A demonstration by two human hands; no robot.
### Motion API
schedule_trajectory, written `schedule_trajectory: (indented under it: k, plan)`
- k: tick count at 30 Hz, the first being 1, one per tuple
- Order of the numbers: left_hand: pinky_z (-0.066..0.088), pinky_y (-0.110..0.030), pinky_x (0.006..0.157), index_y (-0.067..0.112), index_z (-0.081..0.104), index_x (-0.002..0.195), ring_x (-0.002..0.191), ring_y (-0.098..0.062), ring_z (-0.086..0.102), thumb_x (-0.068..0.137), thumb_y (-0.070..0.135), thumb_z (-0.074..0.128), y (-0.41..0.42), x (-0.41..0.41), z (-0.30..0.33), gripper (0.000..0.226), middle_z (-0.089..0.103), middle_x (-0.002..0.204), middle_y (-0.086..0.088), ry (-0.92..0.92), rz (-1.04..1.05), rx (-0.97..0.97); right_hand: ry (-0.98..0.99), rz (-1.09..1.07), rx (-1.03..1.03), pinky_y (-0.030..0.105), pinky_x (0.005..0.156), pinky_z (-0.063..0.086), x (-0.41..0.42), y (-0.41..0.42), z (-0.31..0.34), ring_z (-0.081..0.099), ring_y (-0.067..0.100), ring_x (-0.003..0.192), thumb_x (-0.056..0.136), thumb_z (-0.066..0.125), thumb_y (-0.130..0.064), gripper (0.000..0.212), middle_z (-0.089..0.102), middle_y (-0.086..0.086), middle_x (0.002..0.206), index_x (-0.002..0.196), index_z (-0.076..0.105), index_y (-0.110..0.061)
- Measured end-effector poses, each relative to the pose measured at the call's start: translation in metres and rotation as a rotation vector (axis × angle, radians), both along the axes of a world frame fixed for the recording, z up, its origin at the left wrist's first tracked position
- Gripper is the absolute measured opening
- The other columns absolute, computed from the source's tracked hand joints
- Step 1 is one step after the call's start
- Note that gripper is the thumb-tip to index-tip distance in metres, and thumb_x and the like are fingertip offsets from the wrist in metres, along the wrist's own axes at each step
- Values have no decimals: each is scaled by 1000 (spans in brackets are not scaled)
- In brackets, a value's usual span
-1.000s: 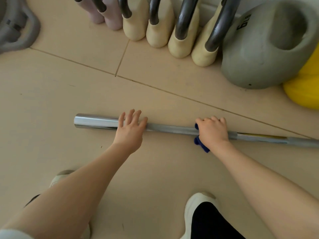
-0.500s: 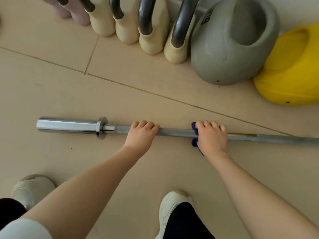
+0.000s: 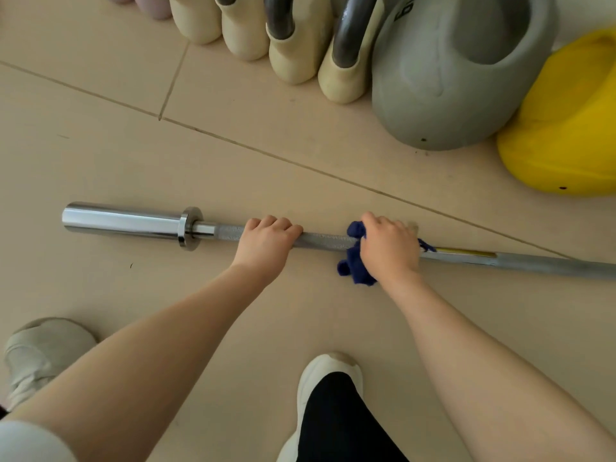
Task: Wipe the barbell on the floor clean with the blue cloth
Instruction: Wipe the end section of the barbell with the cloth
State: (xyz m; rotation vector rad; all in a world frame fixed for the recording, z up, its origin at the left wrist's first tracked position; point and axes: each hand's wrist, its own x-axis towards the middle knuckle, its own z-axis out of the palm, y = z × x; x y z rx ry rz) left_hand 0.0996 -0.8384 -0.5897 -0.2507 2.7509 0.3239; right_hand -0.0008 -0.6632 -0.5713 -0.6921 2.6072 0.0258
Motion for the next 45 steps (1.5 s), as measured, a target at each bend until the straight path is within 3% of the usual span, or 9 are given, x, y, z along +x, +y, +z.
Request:
schedule_trajectory:
  k: [5,10,14,19,23,28,33,37,45]
  plan:
    - [42,-36,72,16,65,101,86,-30,60,73,2,69,0,0,3,31,65,90,-5,26,-38,-26,6,-85,41,37,71,39,9,-15,-2,58,34,95,93,42,-14,16,66,14,102,107,47,-8]
    - [44,-28,54,20,69,78,60,-23,62,44,11,87,-6,-2,5,40,62,65,2,17,-149,-102,-86,179,-129,41,76,41,30,-48,2,55,34,100,93,40,-18,22,64,9,110,114,47,-14]
    - [38,-33,81,20,56,117,101,-27,55,84,10,60,-6,-4,4,34,60,106,-2,-55,-139,-30,-50,133,49,38,79,39,17,-15,7,52,30,106,91,43,-20,26,61,5,115,117,48,-20]
    - [35,-34,88,18,44,127,111,-26,50,92,19,51,-14,-10,7,36,54,119,-3,-104,-214,-14,-61,-156,179,42,87,38,23,-8,11,46,34,113,92,42,-22,30,56,6,123,122,45,-19]
    - [34,-36,100,17,28,139,122,-25,44,85,41,61,-54,-16,21,68,44,134,-3,-197,-376,-41,-107,-116,97,38,78,37,37,-56,10,41,33,114,92,45,-17,27,56,7,123,119,46,-16]
    - [32,-35,104,17,26,140,126,-24,39,72,48,73,-112,-7,34,88,38,137,-3,-309,-524,-180,-154,-164,-22,39,77,38,63,-110,13,40,34,113,94,35,-7,27,56,10,122,118,47,-10]
    - [37,-34,94,16,37,129,116,-24,51,85,31,60,-132,1,27,52,49,126,-5,-318,-430,-168,-273,13,-169,40,89,39,95,-170,21,35,33,118,97,35,-13,32,45,8,136,128,45,-15]
    - [38,-35,92,14,40,127,114,-26,52,84,39,61,-131,-11,34,54,52,123,-6,-371,-370,-85,-240,0,-56,40,94,36,106,-184,27,27,32,129,96,40,-19,39,31,10,146,135,43,-22]
    - [36,-35,99,18,29,140,121,-25,47,89,23,55,-98,-18,38,58,46,135,-4,-298,-388,94,-54,-42,135,38,89,34,78,-112,29,32,31,124,93,43,-26,40,37,8,138,133,44,-24]
